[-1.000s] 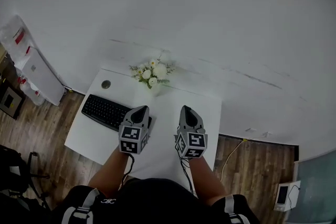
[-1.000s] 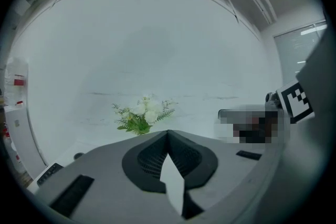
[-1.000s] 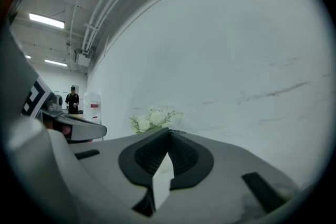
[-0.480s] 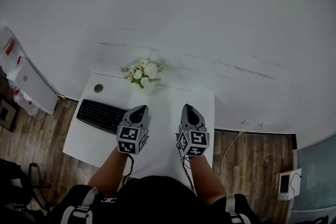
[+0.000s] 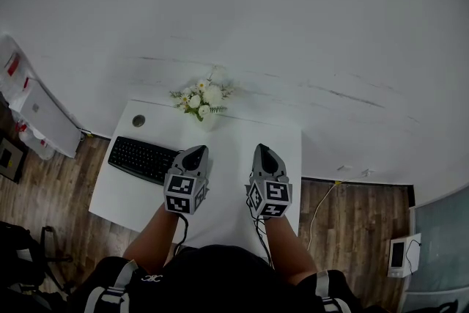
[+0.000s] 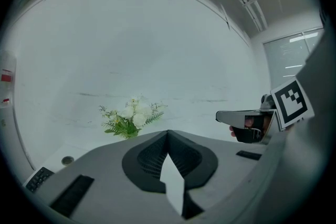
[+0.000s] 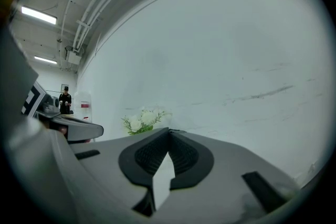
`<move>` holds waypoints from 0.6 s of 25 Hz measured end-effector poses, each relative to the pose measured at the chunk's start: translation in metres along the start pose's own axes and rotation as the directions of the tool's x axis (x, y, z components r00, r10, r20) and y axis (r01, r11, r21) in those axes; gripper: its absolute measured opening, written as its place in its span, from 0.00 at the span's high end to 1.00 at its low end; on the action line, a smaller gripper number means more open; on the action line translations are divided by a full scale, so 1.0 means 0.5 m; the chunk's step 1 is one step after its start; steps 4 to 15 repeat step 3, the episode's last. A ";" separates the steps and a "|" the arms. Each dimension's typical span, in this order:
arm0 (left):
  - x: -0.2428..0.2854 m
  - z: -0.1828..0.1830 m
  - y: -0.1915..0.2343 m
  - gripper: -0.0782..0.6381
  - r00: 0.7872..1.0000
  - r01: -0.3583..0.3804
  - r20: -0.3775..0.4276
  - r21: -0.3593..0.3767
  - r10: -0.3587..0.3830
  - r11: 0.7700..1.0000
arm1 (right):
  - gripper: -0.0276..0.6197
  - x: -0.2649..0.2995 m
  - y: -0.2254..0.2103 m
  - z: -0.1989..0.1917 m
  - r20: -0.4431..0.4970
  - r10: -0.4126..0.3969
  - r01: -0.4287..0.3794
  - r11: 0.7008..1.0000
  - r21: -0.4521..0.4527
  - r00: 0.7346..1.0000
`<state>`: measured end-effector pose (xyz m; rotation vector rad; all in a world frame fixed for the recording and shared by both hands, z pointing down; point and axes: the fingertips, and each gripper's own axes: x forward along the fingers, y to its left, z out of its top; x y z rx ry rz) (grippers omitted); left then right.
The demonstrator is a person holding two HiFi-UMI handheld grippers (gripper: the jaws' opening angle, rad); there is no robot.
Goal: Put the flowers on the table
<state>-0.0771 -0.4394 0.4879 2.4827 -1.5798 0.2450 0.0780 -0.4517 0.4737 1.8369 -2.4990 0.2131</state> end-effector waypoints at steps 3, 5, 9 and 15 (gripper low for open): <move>0.004 0.000 0.006 0.87 1.000 -0.001 0.001 0.004 0.001 1.000 | 0.95 0.007 0.006 -0.001 -0.003 0.006 -0.006 1.000 -0.003 1.000; 0.004 0.000 0.006 0.87 1.000 -0.001 0.001 0.004 0.001 1.000 | 0.95 0.007 0.006 -0.001 -0.003 0.006 -0.006 1.000 -0.003 1.000; 0.004 0.000 0.006 0.87 1.000 -0.001 0.001 0.004 0.001 1.000 | 0.95 0.007 0.006 -0.001 -0.003 0.006 -0.006 1.000 -0.003 1.000; 0.004 0.000 0.006 0.87 1.000 -0.001 0.001 0.004 0.001 1.000 | 0.95 0.007 0.006 -0.001 -0.003 0.006 -0.006 1.000 -0.003 1.000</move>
